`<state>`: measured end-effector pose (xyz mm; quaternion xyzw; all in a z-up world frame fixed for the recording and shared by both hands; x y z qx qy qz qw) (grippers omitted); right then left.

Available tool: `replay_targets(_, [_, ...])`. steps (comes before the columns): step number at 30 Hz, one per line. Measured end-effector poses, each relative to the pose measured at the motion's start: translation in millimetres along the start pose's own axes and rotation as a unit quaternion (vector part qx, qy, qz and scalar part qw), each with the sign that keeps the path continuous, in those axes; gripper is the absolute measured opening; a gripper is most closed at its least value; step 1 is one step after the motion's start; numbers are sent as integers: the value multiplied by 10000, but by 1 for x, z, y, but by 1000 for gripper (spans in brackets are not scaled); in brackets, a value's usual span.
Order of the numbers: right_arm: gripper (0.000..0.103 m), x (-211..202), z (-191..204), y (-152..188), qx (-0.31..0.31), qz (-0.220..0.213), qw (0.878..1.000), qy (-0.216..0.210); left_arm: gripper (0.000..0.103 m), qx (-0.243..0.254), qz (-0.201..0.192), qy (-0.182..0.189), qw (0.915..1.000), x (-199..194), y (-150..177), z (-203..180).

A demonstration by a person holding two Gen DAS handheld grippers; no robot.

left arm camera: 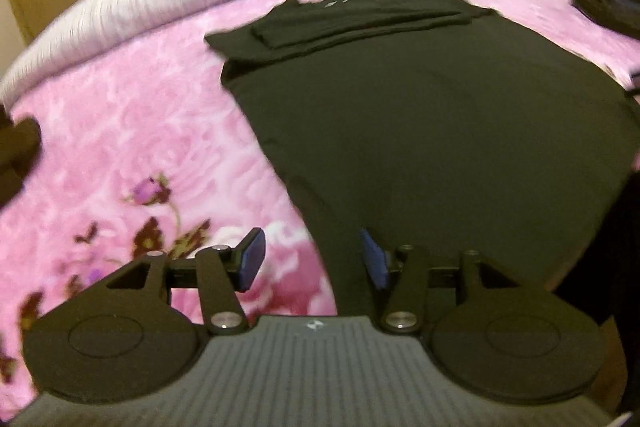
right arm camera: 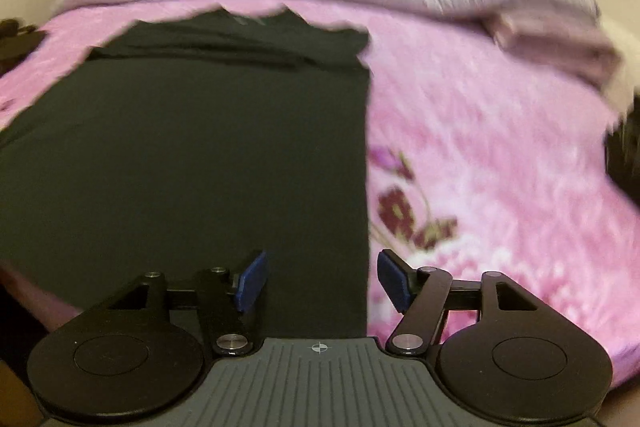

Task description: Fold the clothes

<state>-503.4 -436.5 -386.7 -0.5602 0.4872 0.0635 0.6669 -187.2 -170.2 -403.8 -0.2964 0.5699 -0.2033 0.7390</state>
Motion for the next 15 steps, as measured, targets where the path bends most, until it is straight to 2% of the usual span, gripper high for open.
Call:
replay_targets(4, [65,-36,43,7,-861,-467,9941,-471,63,907,-333,273,9950,-36,14,-34])
replay_targets(8, [65,-39,79,26,-1739,-475,9821,-539,64,2281,-445,360,9720,-47,37,-77])
replay_targets(12, [65,-28,98,41,-2310,-377,9704,-596,63,2887,-362,112,9567,-27,42,-94])
replay_targets(14, [65,-21,100,44,-2451,-337,9670,-605,60,3185,-320,-13,9474,-17,44,-102])
replay_targets(15, [65,-16,99,45,-2485,-322,9662,-601,56,3223,-280,-6,9462,-13,43,-104])
Point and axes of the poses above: each gripper's, at about its wrist camera, not at the fingertips, and x roughly the way its jaws point, z to its left, y to its underside, the point moved 7 cm from there along x, roughly the way its jaws point, and after that the axes turned 1 degree about z, right-handed, at the moved point
